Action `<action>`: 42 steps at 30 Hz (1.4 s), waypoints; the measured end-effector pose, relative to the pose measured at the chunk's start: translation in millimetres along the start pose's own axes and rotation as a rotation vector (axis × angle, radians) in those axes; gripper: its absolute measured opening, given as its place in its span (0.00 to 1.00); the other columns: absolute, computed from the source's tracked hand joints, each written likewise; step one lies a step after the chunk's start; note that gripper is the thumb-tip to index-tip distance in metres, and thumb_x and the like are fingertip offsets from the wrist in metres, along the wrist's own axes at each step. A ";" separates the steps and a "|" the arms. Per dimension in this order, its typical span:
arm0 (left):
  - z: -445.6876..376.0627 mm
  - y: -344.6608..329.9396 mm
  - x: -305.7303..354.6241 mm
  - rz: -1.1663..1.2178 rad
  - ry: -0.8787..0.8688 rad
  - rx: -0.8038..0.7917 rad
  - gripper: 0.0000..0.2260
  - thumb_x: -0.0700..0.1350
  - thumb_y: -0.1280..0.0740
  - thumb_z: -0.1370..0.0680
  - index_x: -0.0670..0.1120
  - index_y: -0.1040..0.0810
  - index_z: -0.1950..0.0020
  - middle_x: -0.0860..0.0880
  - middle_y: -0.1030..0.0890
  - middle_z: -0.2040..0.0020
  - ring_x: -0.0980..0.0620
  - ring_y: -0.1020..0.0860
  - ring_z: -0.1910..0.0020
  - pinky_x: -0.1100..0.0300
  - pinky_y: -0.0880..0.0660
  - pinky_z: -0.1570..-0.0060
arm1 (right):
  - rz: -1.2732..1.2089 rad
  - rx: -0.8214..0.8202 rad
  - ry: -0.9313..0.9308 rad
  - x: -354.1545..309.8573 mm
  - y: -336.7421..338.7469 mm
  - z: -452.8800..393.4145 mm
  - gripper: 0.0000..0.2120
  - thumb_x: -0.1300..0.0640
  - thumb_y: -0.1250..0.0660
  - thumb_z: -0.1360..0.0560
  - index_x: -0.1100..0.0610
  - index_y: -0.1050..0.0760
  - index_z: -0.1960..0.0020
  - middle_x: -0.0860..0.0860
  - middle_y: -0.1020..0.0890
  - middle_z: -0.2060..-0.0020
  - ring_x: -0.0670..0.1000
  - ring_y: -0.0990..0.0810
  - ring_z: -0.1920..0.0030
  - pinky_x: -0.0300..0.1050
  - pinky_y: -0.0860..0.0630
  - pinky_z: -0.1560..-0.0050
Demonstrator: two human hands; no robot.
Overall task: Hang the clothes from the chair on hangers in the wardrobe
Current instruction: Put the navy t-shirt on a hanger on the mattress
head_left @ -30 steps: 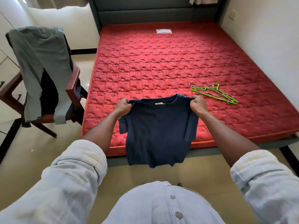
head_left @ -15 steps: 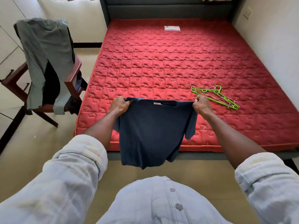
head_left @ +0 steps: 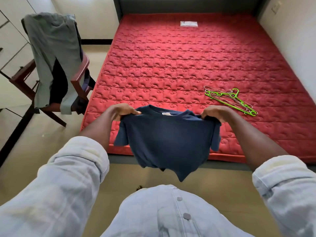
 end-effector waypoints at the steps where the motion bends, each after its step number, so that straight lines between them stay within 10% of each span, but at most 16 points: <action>1: 8.8 -9.4 1.4 0.082 0.055 -0.163 0.08 0.48 0.24 0.28 0.45 0.19 0.59 0.49 0.18 0.63 0.54 0.20 0.68 0.61 0.27 0.66 | -0.102 -0.171 -0.033 1.3 -9.7 7.0 0.08 0.61 0.35 0.27 0.61 0.19 0.52 0.59 0.18 0.59 0.56 0.20 0.62 0.48 0.23 0.60; 5: 15.3 -12.3 -11.9 -0.035 0.229 -0.433 0.10 0.43 0.27 0.26 0.40 0.17 0.48 0.40 0.15 0.53 0.45 0.17 0.56 0.53 0.20 0.51 | -0.091 -0.523 -0.044 -1.5 -21.3 17.8 0.11 0.61 0.32 0.30 0.61 0.17 0.50 0.62 0.17 0.53 0.58 0.19 0.57 0.51 0.22 0.54; 11: -23.0 15.4 -9.7 -0.140 -0.110 0.254 0.13 0.53 0.29 0.24 0.44 0.19 0.62 0.50 0.22 0.68 0.53 0.28 0.72 0.65 0.33 0.75 | 0.332 0.280 0.163 -10.2 15.2 -39.0 0.11 0.55 0.36 0.21 0.64 0.22 0.53 0.61 0.19 0.52 0.52 0.26 0.58 0.45 0.33 0.63; 14: -36.9 5.7 -24.0 -0.080 -0.038 0.081 0.14 0.55 0.24 0.29 0.44 0.18 0.61 0.50 0.21 0.68 0.53 0.25 0.70 0.64 0.27 0.68 | 0.258 -0.046 0.076 5.8 -3.9 -62.9 0.13 0.50 0.31 0.24 0.58 0.17 0.47 0.58 0.16 0.54 0.53 0.23 0.58 0.49 0.25 0.54; 18: -48.6 -2.0 -38.9 0.024 0.275 -0.481 0.16 0.42 0.26 0.25 0.36 0.22 0.41 0.36 0.19 0.43 0.39 0.19 0.45 0.44 0.23 0.41 | 0.043 -0.554 -0.058 4.5 -13.9 -58.2 0.07 0.59 0.31 0.23 0.61 0.17 0.50 0.60 0.16 0.52 0.55 0.16 0.55 0.50 0.19 0.52; 22: -87.0 25.8 5.3 0.024 0.297 -0.590 0.07 0.36 0.32 0.24 0.38 0.21 0.47 0.40 0.16 0.50 0.45 0.16 0.53 0.54 0.19 0.55 | 0.010 -0.650 -0.105 -22.0 22.1 -90.1 0.07 0.64 0.32 0.24 0.61 0.17 0.49 0.60 0.16 0.48 0.57 0.16 0.51 0.51 0.20 0.48; 26: -179.9 90.2 82.6 -0.103 0.023 -0.049 0.03 0.36 0.32 0.24 0.40 0.18 0.54 0.46 0.17 0.59 0.54 0.20 0.64 0.65 0.25 0.61 | -0.014 -0.006 -0.043 -73.2 99.6 -164.7 0.07 0.62 0.34 0.23 0.62 0.20 0.48 0.56 0.17 0.53 0.54 0.19 0.56 0.44 0.26 0.57; 29: -226.3 133.2 131.2 -0.209 -0.227 0.665 0.14 0.35 0.38 0.25 0.40 0.18 0.43 0.40 0.19 0.47 0.42 0.21 0.46 0.55 0.26 0.45 | 0.148 0.794 -0.047 -96.4 155.6 -210.5 0.16 0.61 0.37 0.25 0.63 0.25 0.39 0.62 0.23 0.41 0.61 0.26 0.40 0.51 0.31 0.39; 31: -252.8 117.8 134.5 -0.198 -0.301 0.764 0.15 0.36 0.40 0.27 0.38 0.19 0.44 0.37 0.21 0.46 0.38 0.23 0.45 0.49 0.28 0.43 | 0.210 0.907 -0.028 -106.3 147.0 -236.4 0.17 0.63 0.38 0.27 0.63 0.27 0.38 0.63 0.26 0.39 0.63 0.30 0.37 0.55 0.35 0.36; 37: -327.1 -33.5 56.2 -0.485 -0.323 0.283 0.14 0.38 0.41 0.28 0.39 0.20 0.47 0.38 0.20 0.47 0.36 0.23 0.45 0.45 0.27 0.46 | 0.396 0.559 0.095 -74.6 24.7 -310.6 0.15 0.65 0.37 0.28 0.65 0.25 0.41 0.63 0.25 0.43 0.65 0.26 0.42 0.56 0.30 0.41; 42: -359.0 -117.9 -5.0 -0.624 -0.298 0.055 0.21 0.43 0.37 0.21 0.40 0.31 0.28 0.37 0.34 0.26 0.39 0.36 0.27 0.48 0.36 0.29 | 0.468 0.257 0.092 -30.4 -59.1 -342.7 0.16 0.65 0.39 0.27 0.62 0.27 0.40 0.59 0.27 0.41 0.63 0.27 0.41 0.55 0.29 0.42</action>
Point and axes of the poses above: each hand's wrist, its own z-axis away from the middle knuckle, its own y-axis out of the back of the hand, x = y × z, the point moved 6 cm from there along -z, towards the middle knuckle
